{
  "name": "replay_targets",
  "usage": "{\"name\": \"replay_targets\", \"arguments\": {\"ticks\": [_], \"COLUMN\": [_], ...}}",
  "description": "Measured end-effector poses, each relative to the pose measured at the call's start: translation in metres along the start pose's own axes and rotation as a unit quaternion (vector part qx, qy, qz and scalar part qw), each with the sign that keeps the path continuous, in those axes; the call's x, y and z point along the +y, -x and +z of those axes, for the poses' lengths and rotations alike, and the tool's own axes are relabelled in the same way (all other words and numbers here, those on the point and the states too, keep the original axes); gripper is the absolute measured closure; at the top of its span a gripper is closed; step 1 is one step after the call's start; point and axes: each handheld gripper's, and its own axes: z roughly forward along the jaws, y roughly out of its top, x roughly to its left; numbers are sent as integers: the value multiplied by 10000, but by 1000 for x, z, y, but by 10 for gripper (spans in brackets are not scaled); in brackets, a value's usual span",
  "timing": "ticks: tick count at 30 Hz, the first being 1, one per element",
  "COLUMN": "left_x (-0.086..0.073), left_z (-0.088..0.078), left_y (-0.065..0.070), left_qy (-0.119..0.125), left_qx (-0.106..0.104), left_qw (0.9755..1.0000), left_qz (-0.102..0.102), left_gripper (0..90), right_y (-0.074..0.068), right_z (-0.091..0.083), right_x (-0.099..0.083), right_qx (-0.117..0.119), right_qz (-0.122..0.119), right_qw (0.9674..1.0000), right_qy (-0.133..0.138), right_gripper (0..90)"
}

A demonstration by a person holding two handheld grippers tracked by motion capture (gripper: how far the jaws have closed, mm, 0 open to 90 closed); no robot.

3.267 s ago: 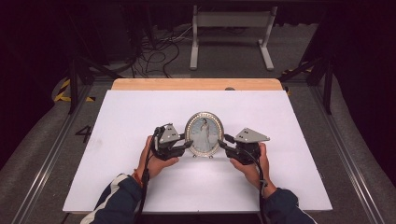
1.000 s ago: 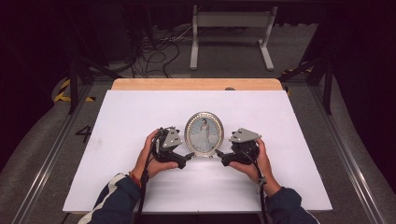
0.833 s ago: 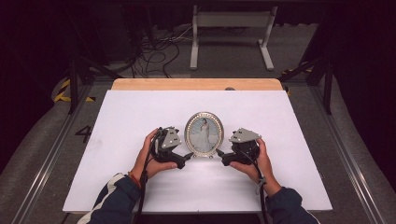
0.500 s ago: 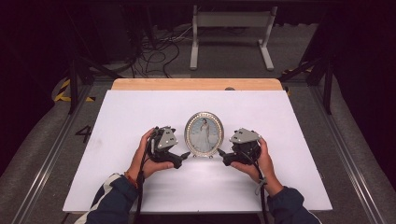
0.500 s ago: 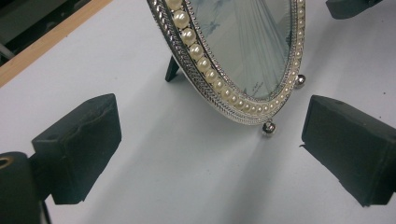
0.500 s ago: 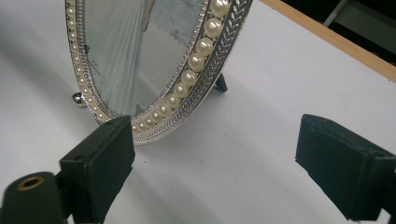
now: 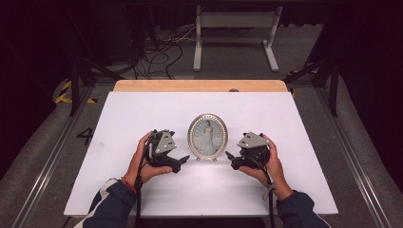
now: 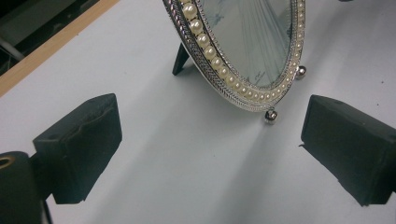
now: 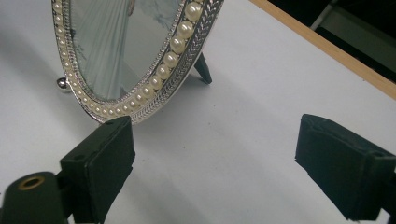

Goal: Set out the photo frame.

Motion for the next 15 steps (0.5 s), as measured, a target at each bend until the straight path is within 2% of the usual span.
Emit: {"name": "replay_targets", "arguments": {"ticks": [15], "left_x": [-13], "left_z": [-11], "left_y": [0], "left_qy": [-123], "left_qx": [141], "left_qw": [9998], "left_qz": [104], "left_gripper": [57], "right_y": [2], "right_z": [-6], "right_x": [-9], "right_qx": [-31], "right_qz": [-49], "right_qw": [10000], "right_qy": [-20], "right_gripper": [112]}}
